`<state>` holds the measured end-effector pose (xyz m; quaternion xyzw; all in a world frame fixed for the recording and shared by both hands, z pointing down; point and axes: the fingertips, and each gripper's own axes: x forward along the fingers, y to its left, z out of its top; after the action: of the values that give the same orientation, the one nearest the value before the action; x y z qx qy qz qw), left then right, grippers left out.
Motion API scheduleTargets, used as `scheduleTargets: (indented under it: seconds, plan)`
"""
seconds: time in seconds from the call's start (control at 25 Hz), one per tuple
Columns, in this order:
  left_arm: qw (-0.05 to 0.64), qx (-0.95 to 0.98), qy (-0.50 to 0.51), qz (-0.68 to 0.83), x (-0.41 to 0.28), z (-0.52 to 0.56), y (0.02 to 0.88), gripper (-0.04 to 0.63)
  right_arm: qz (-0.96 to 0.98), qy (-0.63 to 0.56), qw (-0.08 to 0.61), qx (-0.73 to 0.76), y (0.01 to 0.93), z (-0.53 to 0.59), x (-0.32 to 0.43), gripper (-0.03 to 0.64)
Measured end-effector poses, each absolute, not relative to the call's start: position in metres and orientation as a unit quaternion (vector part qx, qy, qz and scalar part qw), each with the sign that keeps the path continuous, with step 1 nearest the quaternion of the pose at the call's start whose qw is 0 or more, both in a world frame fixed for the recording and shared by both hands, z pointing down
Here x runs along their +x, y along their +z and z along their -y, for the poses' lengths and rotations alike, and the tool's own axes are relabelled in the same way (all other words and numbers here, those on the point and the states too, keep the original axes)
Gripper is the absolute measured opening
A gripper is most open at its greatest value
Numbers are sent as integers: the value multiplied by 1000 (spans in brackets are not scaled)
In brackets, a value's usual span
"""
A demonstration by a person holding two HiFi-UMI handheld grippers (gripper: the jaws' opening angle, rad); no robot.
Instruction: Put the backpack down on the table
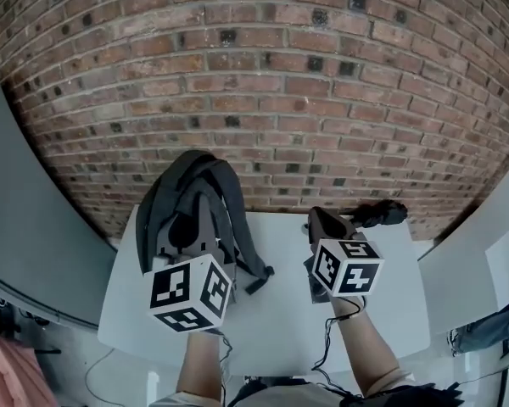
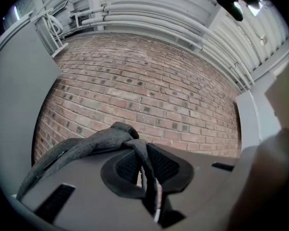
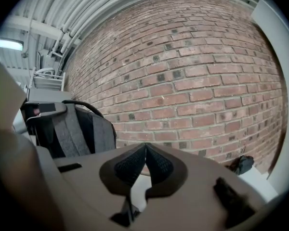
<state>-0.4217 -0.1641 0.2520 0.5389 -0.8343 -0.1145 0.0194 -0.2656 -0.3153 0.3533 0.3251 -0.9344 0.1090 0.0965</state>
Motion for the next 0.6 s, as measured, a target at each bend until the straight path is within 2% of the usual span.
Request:
scheduleTargets:
  seconds: [0.6]
  plan:
    - [58,544,-122,828,-365,165,273,43,927,122,100,339,364,307,-213,31]
